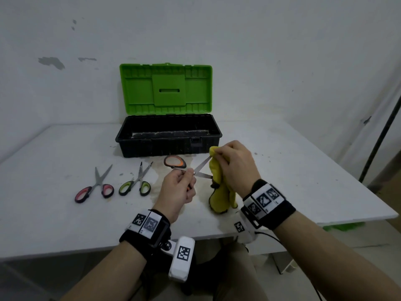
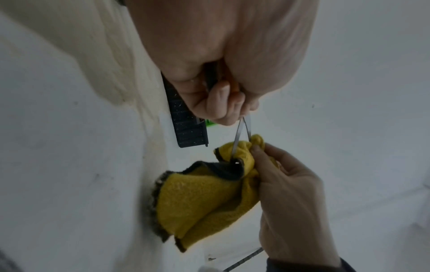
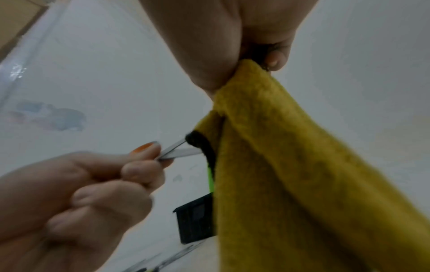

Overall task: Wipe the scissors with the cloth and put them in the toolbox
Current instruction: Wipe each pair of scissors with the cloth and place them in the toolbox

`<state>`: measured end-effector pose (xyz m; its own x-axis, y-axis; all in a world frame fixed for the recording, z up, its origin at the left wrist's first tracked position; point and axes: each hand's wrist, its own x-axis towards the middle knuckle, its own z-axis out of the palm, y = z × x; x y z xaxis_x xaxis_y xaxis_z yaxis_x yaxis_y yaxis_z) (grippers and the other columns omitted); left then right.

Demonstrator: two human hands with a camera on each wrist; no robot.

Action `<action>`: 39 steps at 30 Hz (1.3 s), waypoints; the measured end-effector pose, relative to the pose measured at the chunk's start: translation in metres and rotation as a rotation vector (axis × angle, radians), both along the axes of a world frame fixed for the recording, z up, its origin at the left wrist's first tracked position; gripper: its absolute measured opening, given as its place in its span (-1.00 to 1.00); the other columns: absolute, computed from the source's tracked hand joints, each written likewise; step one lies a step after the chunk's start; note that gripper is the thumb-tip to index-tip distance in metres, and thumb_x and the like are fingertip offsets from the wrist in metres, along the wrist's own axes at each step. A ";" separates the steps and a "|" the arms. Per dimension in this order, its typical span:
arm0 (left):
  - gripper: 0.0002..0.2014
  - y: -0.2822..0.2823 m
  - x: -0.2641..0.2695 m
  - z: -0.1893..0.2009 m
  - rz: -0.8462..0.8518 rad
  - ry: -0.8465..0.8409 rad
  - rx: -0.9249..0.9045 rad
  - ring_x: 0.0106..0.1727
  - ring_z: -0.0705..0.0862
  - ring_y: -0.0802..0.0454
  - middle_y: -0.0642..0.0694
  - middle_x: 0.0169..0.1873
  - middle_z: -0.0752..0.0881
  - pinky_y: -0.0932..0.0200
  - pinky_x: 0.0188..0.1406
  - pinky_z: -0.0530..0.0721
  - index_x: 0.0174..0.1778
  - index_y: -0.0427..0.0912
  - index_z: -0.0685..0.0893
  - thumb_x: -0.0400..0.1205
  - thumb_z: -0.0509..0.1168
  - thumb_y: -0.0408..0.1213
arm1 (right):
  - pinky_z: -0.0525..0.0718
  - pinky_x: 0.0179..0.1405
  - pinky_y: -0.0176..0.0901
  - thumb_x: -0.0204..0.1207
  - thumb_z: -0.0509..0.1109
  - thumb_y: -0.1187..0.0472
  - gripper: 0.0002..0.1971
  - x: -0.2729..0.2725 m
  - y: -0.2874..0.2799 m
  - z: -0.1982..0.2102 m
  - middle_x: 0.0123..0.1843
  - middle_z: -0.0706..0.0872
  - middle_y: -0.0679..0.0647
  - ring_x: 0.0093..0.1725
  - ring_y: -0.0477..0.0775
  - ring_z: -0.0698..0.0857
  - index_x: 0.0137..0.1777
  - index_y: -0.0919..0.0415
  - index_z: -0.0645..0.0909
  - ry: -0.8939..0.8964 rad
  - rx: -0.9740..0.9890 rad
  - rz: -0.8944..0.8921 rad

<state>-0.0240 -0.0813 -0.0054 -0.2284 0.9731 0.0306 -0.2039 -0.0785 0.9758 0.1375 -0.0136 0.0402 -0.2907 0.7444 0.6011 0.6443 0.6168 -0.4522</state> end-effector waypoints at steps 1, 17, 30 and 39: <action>-0.76 0.000 -0.001 0.000 0.001 0.011 -0.006 -0.56 0.30 0.08 -0.07 -0.42 0.48 0.28 -0.64 0.18 -0.19 -0.24 0.48 0.80 0.19 -0.27 | 0.64 0.04 0.01 0.62 0.38 0.13 -0.82 0.004 0.004 0.004 -0.03 0.63 0.07 -0.02 0.12 0.62 0.05 0.15 0.79 0.021 -0.028 -0.028; -0.75 -0.002 0.002 0.000 0.022 0.020 -0.038 -0.59 0.32 0.09 -0.10 -0.42 0.48 0.28 -0.66 0.20 -0.19 -0.24 0.51 0.81 0.18 -0.27 | 0.57 0.01 -0.11 0.64 0.34 0.14 -0.81 -0.002 -0.002 -0.005 -0.02 0.61 0.09 0.01 0.15 0.60 0.05 0.15 0.78 -0.076 -0.038 0.005; -0.54 -0.001 -0.005 -0.002 0.238 0.010 -0.155 -0.58 0.63 -0.14 -0.25 -0.27 0.54 0.15 -0.66 0.52 -0.08 -0.24 0.49 0.77 -0.02 0.12 | 0.59 -0.05 -0.17 0.61 0.39 0.13 -0.85 -0.005 -0.055 0.008 -0.03 0.62 0.04 -0.04 0.06 0.60 0.05 0.11 0.77 -0.088 0.018 0.105; -0.34 -0.003 0.000 -0.010 0.302 0.295 -0.070 -0.58 0.56 -0.14 -0.21 -0.49 0.57 0.08 -0.57 0.50 -0.21 -0.26 0.57 0.75 -0.12 0.26 | 0.63 -0.06 0.00 0.64 0.29 0.17 -0.81 -0.040 -0.056 -0.013 -0.07 0.58 0.12 -0.05 0.14 0.57 0.01 0.15 0.74 -0.253 -0.035 0.123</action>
